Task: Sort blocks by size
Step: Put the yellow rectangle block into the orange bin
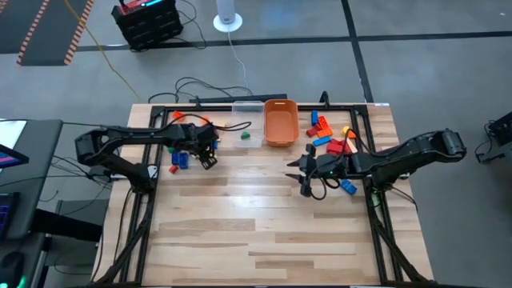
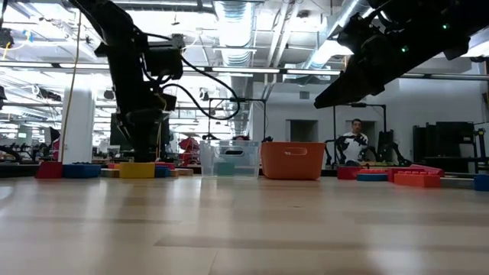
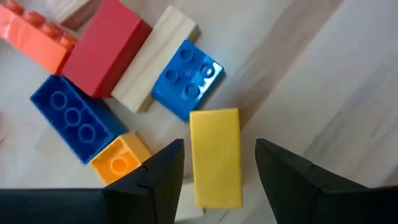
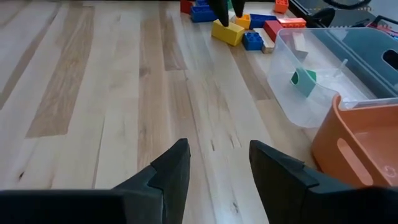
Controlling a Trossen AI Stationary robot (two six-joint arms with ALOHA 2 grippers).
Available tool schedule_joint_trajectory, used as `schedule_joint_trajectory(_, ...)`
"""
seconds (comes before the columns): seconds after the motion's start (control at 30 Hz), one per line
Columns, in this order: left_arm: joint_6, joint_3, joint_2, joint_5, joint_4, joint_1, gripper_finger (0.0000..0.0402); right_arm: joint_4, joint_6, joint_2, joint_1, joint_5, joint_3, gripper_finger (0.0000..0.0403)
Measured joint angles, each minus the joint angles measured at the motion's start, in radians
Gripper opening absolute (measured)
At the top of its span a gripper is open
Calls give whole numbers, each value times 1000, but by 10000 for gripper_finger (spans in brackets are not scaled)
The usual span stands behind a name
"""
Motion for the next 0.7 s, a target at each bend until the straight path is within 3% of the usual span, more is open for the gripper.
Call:
schedule_joint_trajectory(0.47,33,-126,0,92,117,53,190,18,-11,0,3,0,0,194)
schedule_joint_trajectory(0.7,34,-130,-1,98,120,52,125,18,-21,0,3,0,0,194)
